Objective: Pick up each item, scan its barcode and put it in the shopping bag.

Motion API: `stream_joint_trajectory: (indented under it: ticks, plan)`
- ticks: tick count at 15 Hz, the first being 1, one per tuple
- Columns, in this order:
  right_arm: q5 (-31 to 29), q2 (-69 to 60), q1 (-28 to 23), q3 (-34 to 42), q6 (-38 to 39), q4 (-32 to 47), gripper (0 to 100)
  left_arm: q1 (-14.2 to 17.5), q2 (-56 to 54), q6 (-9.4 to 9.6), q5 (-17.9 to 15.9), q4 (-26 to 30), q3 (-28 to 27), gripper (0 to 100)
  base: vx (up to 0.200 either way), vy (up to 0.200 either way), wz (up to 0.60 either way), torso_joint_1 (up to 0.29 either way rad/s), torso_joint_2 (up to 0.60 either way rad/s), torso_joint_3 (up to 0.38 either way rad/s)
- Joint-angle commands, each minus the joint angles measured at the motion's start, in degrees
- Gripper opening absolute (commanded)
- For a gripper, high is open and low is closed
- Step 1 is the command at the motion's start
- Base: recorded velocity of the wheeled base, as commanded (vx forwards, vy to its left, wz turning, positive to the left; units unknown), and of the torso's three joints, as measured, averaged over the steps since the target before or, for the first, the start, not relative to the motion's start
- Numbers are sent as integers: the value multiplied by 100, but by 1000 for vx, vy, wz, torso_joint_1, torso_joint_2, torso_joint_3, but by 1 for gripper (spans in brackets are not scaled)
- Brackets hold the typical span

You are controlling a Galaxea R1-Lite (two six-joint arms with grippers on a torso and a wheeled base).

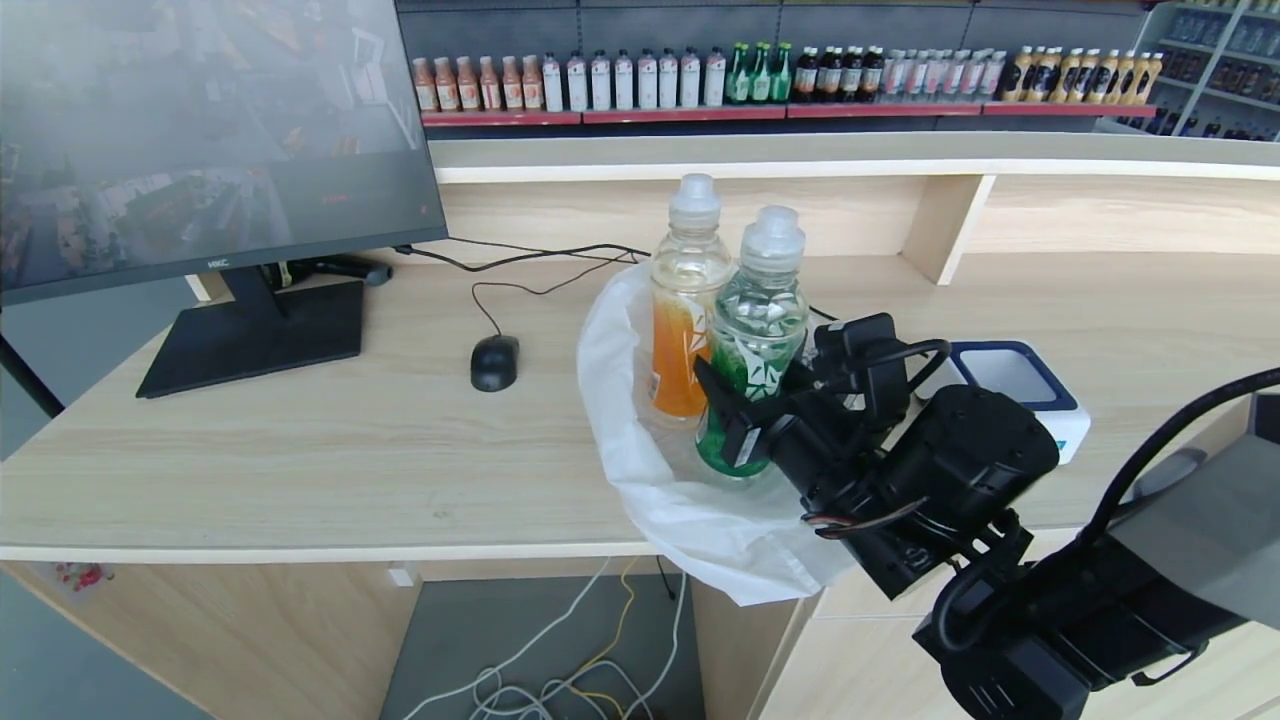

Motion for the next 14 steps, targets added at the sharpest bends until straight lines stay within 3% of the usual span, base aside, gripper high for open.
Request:
stream_joint_trajectory:
  ticks: [1, 8, 14]
  plan:
    - [-2, 10, 0, 12, -1, -6, 100, 0, -2, -2, 0, 0, 1, 100, 0, 0, 0, 0, 0, 0]
    - [-2, -412, 0, 346, 78, -6, 100, 0, -2, -2, 0, 0, 1, 100, 0, 0, 0, 0, 0, 0]
    - [-2, -2108, -70, 1770, 60, -6, 100, 0, -2, -2, 0, 0, 1, 100, 0, 0, 0, 0, 0, 0]
